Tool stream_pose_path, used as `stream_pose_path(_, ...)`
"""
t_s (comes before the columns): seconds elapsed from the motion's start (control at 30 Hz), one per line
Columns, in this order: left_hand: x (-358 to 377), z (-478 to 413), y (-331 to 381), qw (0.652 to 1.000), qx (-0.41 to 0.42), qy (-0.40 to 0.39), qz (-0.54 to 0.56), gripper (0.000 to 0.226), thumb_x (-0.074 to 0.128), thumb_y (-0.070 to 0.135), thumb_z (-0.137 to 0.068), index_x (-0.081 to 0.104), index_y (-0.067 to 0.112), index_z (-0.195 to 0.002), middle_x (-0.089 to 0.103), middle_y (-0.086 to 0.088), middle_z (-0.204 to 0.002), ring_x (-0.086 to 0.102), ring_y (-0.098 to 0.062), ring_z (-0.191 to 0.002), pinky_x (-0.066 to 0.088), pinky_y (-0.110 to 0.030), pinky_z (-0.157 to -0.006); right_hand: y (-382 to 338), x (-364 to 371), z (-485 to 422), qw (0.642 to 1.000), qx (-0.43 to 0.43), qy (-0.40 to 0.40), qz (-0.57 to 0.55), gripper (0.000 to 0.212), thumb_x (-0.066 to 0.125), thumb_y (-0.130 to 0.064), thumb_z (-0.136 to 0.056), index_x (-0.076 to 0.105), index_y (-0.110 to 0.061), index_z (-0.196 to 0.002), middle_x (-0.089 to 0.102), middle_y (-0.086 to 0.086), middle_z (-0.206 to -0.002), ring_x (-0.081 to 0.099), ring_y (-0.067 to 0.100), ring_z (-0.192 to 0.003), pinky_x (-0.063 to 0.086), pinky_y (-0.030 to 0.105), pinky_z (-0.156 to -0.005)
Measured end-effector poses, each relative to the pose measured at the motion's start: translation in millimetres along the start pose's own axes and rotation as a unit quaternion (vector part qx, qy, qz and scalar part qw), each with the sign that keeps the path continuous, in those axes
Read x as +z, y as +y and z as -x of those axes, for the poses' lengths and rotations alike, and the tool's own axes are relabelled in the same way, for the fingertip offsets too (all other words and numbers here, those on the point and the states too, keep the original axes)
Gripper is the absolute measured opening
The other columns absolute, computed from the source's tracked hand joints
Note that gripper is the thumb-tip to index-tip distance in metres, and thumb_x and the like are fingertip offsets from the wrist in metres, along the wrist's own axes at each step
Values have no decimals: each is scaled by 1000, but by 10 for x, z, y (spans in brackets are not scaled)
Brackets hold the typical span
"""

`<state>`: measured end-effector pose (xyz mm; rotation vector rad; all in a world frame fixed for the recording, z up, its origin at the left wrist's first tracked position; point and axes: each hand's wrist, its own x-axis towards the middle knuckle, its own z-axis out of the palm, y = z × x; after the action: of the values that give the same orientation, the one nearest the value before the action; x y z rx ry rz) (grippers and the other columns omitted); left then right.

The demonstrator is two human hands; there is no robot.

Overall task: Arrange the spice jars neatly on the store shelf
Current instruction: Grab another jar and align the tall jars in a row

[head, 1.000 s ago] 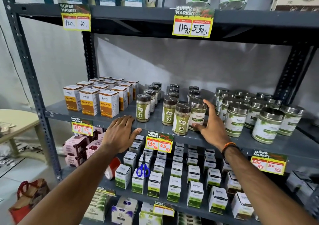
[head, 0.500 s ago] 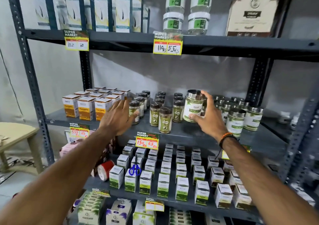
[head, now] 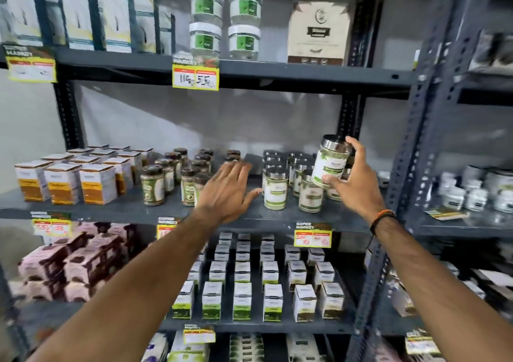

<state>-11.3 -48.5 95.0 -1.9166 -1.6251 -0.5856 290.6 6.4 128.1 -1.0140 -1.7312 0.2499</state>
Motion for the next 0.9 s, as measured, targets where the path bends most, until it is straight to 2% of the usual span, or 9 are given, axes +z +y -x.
stream_pose_path(0.17,446,72,221,996,-55,-61,39,75,30,68,-102,39,12,-150,49,-11,-152,47,-30,-138,47,-52,-104,451,-132,25,999,26,7,31,100,84,-8,-82,22,-34,-157,65,-1,-128,66,21,-102,52,38,-98)
stream_pose_path(0.3,819,166,187,988,-78,-123,55,84,21,76,-98,35,12,-151,50,-13,-150,47,-31,-137,52,-52,-101,772,-119,67,998,53,-3,40,100,82,-3,-82,22,-33,-156,62,2,-136,63,24,-114,49,41,-103)
stream_pose_path(0.4,983,171,174,984,-81,-151,49,85,20,77,-97,31,14,-154,44,-11,-156,43,-30,-141,50,-53,-103,962,-49,73,997,65,-10,51,100,81,0,-81,22,-31,-155,64,5,-134,63,23,-114,49,39,-103)
stream_pose_path(0.6,1108,155,125,988,-65,-143,5,87,13,78,-96,39,16,-151,50,-9,-156,50,-28,-139,47,-48,-106,1178,148,51,994,80,-34,65,101,81,0,-81,22,-26,-158,66,7,-133,64,27,-117,49,40,-104)
stream_pose_path(0.73,1151,166,123,989,-65,-135,0,87,11,77,-96,44,16,-148,53,-9,-153,51,-29,-137,46,-48,-107,1258,204,50,993,98,-21,65,104,81,-2,-82,17,-29,-160,66,9,-132,64,30,-116,49,42,-105)
stream_pose_path(0.83,1141,168,128,989,-62,-131,-1,86,11,77,-96,44,16,-148,54,-10,-152,52,-29,-136,47,-47,-107,1272,206,82,990,131,-13,50,117,84,-12,-82,2,-30,-163,69,9,-129,67,29,-114,48,39,-103)
stream_pose_path(0.9,1138,172,133,990,-62,-126,-1,86,11,76,-96,45,16,-148,55,-9,-152,53,-29,-135,48,-47,-105,1265,228,111,984,171,-1,45,124,90,-23,-77,1,-21,-164,69,9,-130,66,28,-118,47,39,-102)
